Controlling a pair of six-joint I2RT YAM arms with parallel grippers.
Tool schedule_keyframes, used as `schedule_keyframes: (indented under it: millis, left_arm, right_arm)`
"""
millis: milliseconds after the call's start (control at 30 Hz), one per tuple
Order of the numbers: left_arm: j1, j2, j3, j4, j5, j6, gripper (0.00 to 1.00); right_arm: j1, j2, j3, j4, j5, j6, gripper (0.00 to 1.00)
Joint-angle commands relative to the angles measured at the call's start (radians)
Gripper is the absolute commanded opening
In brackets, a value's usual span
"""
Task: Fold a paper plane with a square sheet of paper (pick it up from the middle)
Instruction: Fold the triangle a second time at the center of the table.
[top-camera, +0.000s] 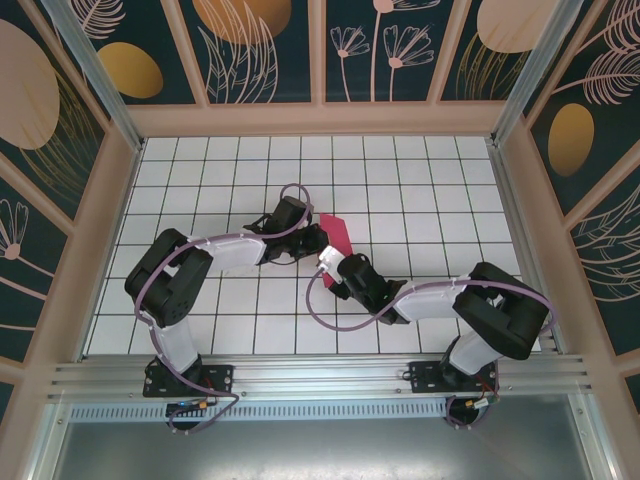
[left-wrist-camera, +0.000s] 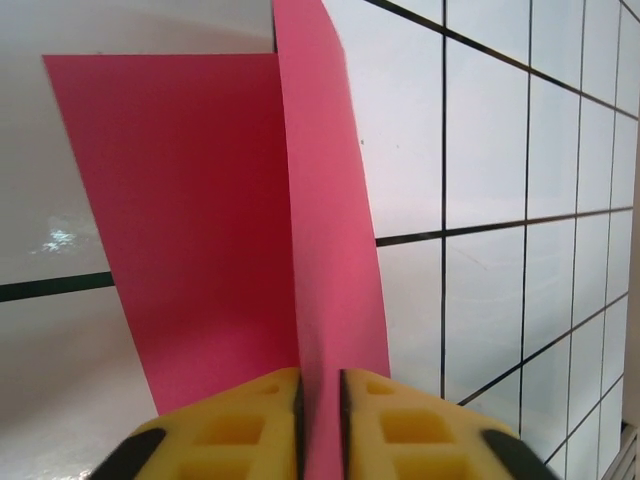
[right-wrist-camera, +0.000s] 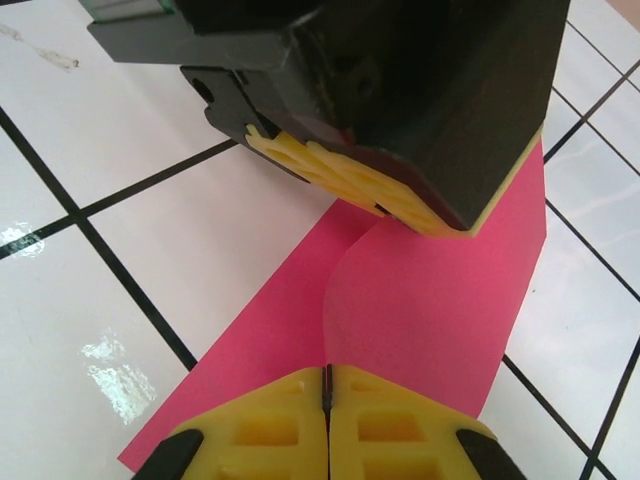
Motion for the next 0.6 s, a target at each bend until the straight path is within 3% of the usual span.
schedule_keyframes:
  millis: [0,167,300,433,567]
  left_arm:
    - [0.016,-0.05,0.007,-0.024,-0.049,0.002,0.36]
    - [0.025,-0.116,-0.02,-0.028,-0.133,-0.003,0.58]
    - [0.027,-0.196,-0.071,-0.017,-0.202,-0.003,0.67]
    - [0.028,-0.239,-0.104,-0.001,-0.234,0.012,0.69]
    - [0.028,-0.239,-0.125,0.052,-0.167,0.044,0.67]
  right_arm:
    - [-0.016,-0.028,0.028,-0.013,-0.086,0.093,0.03]
    - [-0.063,-0.032,0.059,-0.028,-0.258,0.27,0.02]
    - [-0.127,-0.004,0.079,-0.005,-0.408,0.463,0.02]
    - [-0.205,0.042,0.084,0.036,-0.57,0.631,0.03]
    - [-0.302,0.099,0.09,0.079,-0.775,0.76,0.04]
